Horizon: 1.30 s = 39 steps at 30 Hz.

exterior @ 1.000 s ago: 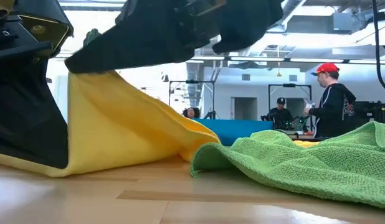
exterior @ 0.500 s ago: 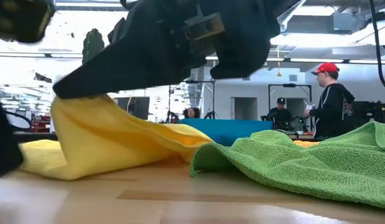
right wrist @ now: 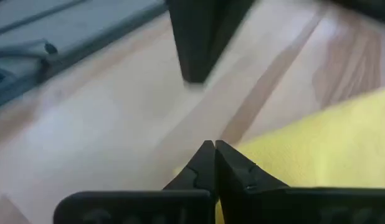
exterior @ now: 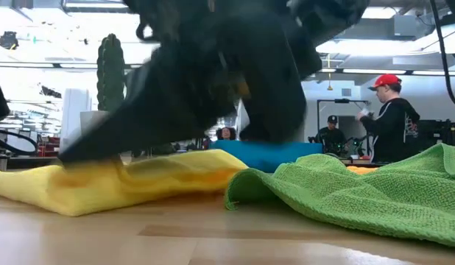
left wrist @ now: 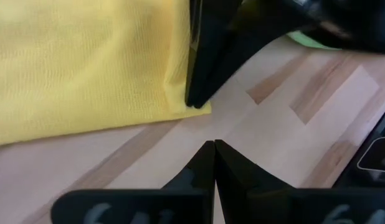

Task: Fold microfiber towels
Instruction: Fold the yellow microfiber cloth

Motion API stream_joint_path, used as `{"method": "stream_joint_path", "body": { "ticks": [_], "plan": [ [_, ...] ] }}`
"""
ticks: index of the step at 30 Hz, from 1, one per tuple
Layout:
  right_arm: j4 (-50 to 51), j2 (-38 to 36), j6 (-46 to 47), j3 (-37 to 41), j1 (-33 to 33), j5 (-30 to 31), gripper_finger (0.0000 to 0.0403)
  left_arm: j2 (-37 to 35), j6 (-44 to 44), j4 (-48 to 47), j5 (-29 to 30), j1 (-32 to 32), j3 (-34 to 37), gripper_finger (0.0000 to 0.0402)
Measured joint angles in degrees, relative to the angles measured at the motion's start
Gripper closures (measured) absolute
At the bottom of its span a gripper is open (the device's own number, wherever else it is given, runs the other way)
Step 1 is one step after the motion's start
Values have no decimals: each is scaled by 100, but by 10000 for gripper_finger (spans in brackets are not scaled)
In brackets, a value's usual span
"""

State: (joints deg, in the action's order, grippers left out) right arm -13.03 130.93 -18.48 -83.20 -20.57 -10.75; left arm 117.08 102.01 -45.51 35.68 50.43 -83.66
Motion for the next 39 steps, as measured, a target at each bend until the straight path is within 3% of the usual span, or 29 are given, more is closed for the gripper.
{"method": "stream_joint_path", "body": {
  "ticks": [12,20,28,34,39],
  "plan": [
    [-80,66,2,-33,130,-2,340,0,119,-7,237,24,2,401],
    [-153,73,4,-57,146,-118,286,4,253,51,736,-65,2,402],
    [-219,73,7,-175,350,37,238,11,-111,390,702,-133,4,401],
    [-140,73,7,-447,467,36,230,13,-100,577,809,-133,7,401],
    [797,-142,6,-768,596,26,238,13,-191,573,1019,-237,7,401]
  ]
}}
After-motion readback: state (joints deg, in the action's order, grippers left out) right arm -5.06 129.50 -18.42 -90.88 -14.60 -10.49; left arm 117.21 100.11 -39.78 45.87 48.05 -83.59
